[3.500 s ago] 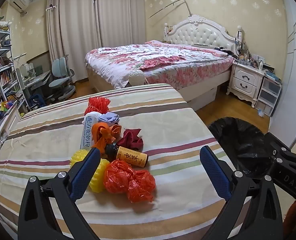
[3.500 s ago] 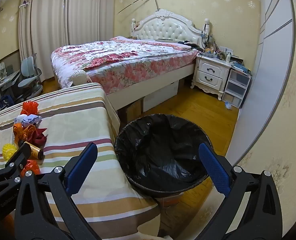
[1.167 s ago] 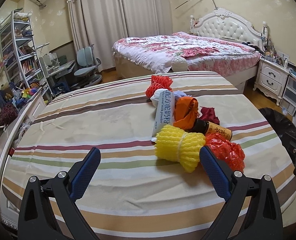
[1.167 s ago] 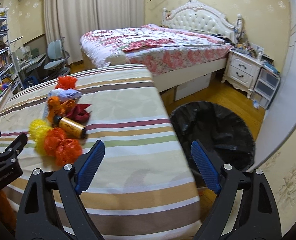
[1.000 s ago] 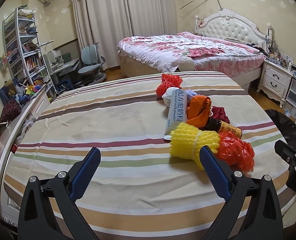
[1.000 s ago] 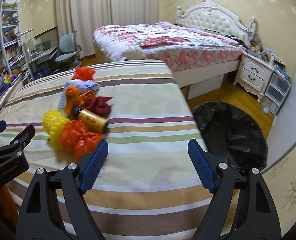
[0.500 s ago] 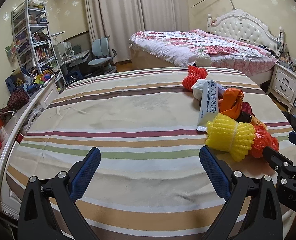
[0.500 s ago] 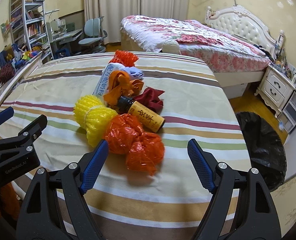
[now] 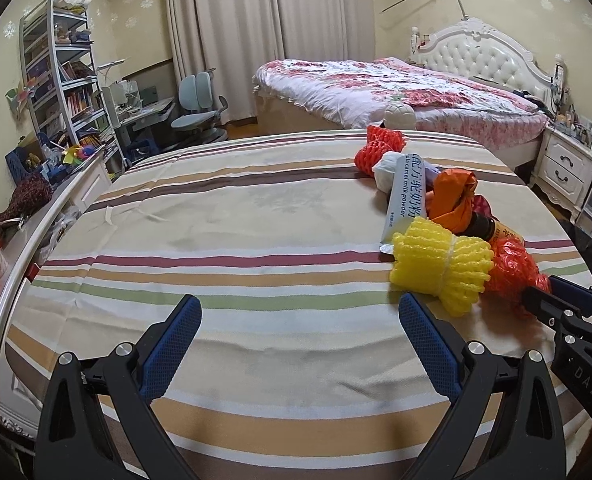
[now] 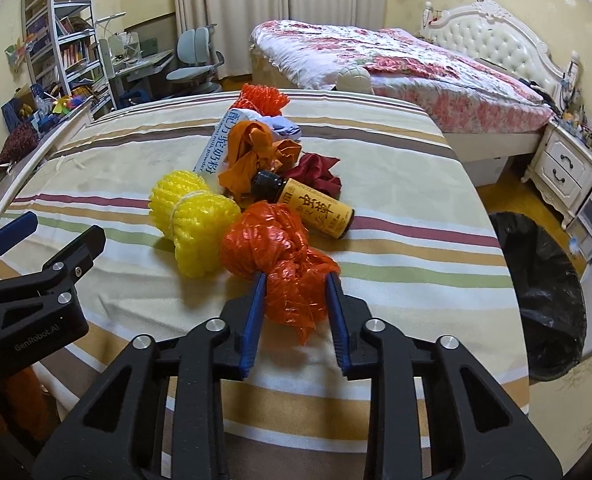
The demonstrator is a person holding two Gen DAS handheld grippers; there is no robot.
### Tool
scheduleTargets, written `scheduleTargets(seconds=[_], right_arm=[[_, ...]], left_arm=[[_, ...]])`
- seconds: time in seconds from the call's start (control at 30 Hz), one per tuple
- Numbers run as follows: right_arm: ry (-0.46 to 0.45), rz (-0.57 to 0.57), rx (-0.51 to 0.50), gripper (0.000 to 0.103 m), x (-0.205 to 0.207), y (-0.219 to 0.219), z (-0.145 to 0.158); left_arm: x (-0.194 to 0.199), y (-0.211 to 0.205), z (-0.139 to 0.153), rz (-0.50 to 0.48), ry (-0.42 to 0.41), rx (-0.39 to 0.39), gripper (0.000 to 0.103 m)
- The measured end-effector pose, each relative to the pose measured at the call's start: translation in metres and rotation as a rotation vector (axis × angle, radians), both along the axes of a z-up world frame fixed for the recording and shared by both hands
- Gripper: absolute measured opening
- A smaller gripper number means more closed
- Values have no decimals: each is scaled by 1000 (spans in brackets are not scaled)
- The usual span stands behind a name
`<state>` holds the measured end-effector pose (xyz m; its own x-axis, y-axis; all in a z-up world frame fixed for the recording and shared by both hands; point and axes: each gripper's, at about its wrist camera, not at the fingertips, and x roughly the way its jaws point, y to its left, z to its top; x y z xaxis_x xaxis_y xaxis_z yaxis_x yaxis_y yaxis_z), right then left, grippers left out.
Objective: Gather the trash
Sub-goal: 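Lift the red bag with the right gripper while the left gripper grasps the yellow foam net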
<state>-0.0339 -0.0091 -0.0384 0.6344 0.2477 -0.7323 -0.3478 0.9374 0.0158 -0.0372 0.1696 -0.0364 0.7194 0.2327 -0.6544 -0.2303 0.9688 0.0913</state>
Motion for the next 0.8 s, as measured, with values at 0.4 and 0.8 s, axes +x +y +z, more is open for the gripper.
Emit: scheduleTargets(seconds=[0.4,0.8], right_arm=[[-10,-72,21,26,-1,-39,4],[-1,-63,37,62,17,-34,-4]], left_arm=[[0,-27,2,-54,-1,15,96],[5,-22,1,-35,7,17,96]])
